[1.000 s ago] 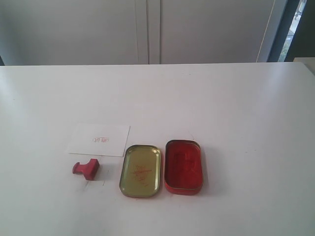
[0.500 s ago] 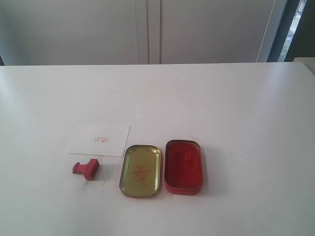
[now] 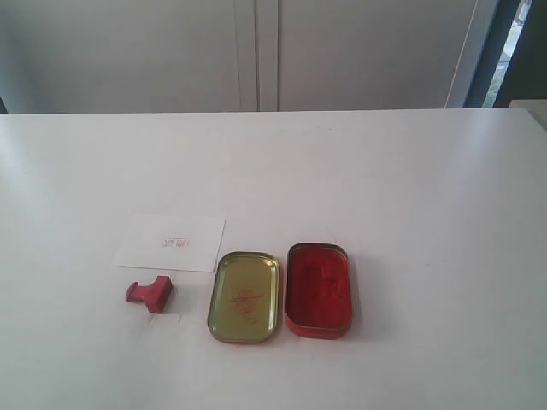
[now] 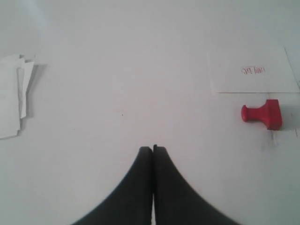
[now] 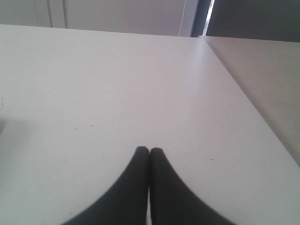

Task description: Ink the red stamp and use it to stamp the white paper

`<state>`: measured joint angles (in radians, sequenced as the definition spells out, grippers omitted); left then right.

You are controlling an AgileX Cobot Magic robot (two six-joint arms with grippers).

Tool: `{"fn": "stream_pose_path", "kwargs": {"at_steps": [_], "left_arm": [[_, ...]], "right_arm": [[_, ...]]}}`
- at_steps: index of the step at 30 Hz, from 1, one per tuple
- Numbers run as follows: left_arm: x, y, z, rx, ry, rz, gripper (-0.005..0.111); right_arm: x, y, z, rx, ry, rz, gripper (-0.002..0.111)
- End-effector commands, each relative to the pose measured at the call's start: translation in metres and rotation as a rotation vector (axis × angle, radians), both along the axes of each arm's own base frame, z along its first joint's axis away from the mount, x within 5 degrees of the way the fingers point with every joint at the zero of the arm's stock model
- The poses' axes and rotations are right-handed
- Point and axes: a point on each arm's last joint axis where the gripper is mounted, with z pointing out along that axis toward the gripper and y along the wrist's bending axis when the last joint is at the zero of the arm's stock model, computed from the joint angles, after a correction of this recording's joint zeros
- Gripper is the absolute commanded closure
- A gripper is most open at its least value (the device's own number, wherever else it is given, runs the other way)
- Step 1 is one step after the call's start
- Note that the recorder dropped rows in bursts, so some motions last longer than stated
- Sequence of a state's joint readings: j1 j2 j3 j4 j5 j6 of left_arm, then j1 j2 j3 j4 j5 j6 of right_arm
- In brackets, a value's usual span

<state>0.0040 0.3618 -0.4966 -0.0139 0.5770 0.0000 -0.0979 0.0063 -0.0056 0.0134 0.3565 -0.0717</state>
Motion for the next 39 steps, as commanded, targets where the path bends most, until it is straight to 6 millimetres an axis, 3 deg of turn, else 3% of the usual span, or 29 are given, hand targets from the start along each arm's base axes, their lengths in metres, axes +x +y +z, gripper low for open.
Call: {"fn": "stream_pose_path", "kwargs": {"at_steps": [1, 5, 13, 25, 39], "left_arm": [[-0.006, 0.002, -0.03, 0.013, -0.079, 0.017, 0.107], [-0.015, 0.003, -0.053, 0.042, -0.081, 0.02, 0.107], [-0.024, 0.004, -0.081, 0.055, -0.146, 0.024, 0.107], [-0.02, 0.003, -0.122, 0.039, -0.101, 0.025, 0.107], [-0.02, 0.003, -0.122, 0.035, -0.104, 0.025, 0.107]], "right_arm": [[0.0, 0.0, 0.0, -0.009, -0.014, -0.004, 0.108], [0.0, 0.0, 0.0, -0.009, -0.014, -0.004, 0.108], [0.0, 0.0, 0.0, -0.009, -0.014, -0.004, 0.108], [0.0, 0.0, 0.0, -0.009, -0.014, -0.004, 0.108], [0.0, 0.0, 0.0, -0.009, -0.014, -0.004, 0.108]]}}
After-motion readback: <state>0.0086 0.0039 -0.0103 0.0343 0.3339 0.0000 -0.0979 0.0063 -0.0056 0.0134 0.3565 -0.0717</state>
